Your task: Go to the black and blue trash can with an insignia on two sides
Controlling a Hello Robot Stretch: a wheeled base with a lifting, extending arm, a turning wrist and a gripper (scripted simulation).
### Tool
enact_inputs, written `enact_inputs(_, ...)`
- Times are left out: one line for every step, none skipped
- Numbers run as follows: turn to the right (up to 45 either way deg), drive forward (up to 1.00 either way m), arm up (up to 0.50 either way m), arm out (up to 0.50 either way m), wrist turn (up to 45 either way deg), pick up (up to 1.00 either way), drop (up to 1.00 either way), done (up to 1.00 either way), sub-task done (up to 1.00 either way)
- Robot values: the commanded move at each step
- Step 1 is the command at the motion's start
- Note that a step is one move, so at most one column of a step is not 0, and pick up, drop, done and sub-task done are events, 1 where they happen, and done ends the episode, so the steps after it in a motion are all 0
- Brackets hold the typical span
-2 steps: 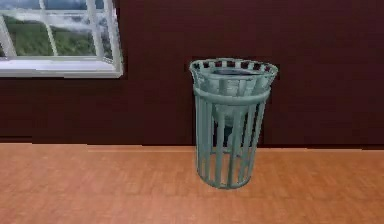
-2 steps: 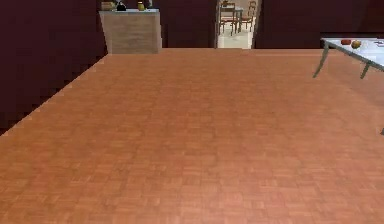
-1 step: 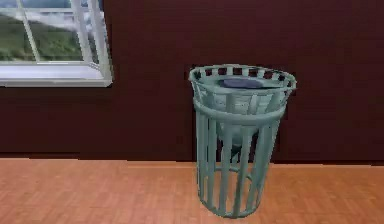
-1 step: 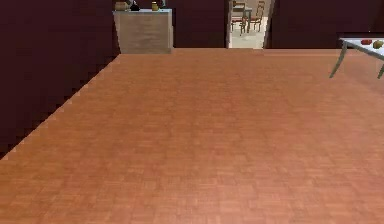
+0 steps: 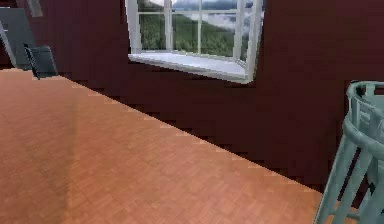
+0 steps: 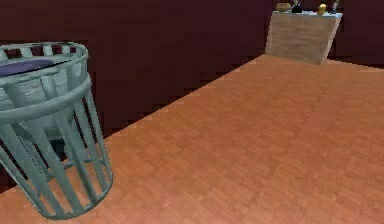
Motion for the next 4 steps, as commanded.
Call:
enact_inputs(0.0, 0.5, 0.0, 0.0, 0.0, 0.0, 0.0, 0.0, 0.0)
enact_inputs(-42.0, 0.0, 0.0, 0.0, 0.0, 0.0, 0.0, 0.0, 0.0)
enact_inputs(-3.0, 0.0, 0.0, 0.0, 0.0, 0.0, 0.0, 0.0, 0.0)
enact_inputs(0.0, 1.0, 0.0, 0.0, 0.0, 0.0, 0.0, 0.0, 0.0)
